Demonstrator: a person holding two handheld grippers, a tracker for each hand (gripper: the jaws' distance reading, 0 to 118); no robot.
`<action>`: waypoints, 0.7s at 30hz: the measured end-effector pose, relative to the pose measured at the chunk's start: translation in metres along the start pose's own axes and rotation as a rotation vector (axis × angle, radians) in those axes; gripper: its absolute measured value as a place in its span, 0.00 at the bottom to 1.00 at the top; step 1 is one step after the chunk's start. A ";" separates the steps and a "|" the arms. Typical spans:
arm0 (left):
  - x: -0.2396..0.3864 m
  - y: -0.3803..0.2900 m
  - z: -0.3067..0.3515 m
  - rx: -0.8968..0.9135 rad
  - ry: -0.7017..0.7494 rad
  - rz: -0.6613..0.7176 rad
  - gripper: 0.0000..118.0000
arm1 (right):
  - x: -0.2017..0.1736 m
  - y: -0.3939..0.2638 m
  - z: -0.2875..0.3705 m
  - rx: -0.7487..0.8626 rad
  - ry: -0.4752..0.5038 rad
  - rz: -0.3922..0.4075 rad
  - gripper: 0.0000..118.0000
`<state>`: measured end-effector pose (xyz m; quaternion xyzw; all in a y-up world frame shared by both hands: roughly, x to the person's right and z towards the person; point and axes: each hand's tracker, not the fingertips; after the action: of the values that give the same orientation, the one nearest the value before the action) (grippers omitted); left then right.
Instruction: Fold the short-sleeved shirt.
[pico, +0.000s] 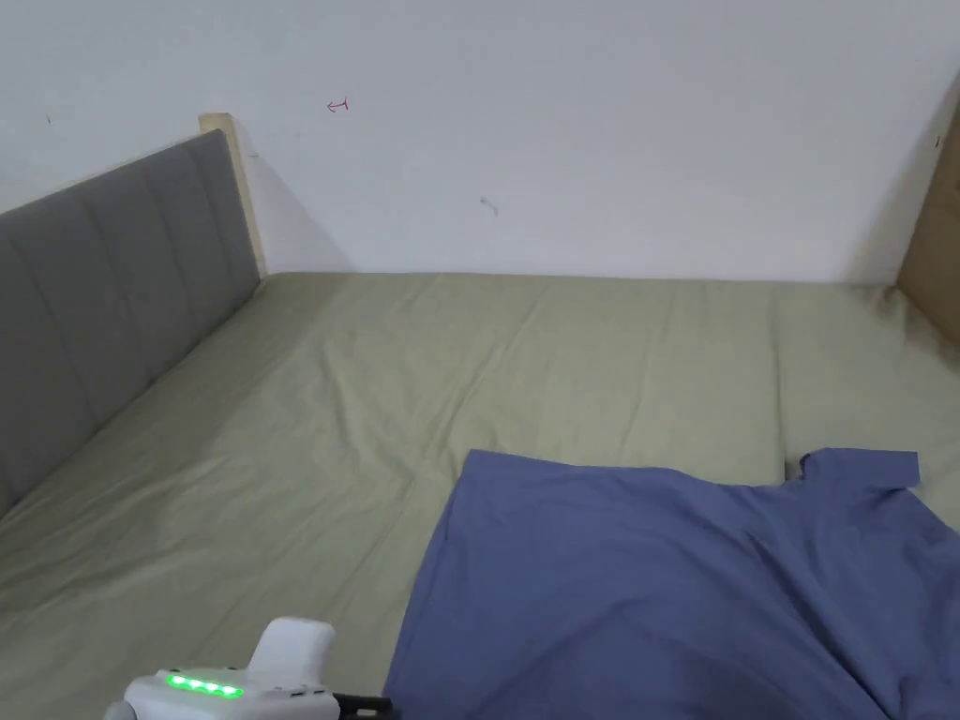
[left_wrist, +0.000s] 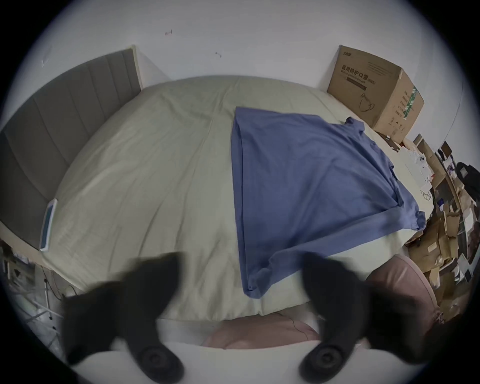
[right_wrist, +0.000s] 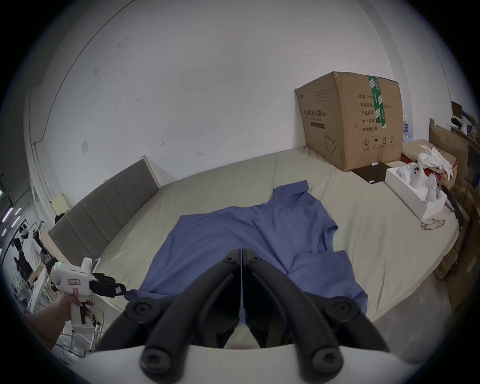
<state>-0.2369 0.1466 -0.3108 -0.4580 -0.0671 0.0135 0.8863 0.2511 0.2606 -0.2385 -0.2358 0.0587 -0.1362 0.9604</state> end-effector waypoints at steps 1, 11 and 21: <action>-0.001 -0.003 -0.006 -0.004 -0.003 0.008 0.97 | 0.000 0.000 0.000 -0.005 -0.003 0.000 0.01; 0.016 -0.011 -0.038 -0.037 -0.047 -0.157 0.05 | 0.005 -0.005 0.002 -0.032 -0.034 0.007 0.01; 0.024 -0.011 0.005 0.104 -0.109 -0.082 0.03 | 0.082 -0.011 -0.022 -0.182 -0.168 -0.008 0.01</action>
<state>-0.2141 0.1464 -0.2961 -0.4067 -0.1330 0.0058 0.9038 0.3233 0.2178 -0.2565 -0.3328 -0.0108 -0.1137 0.9361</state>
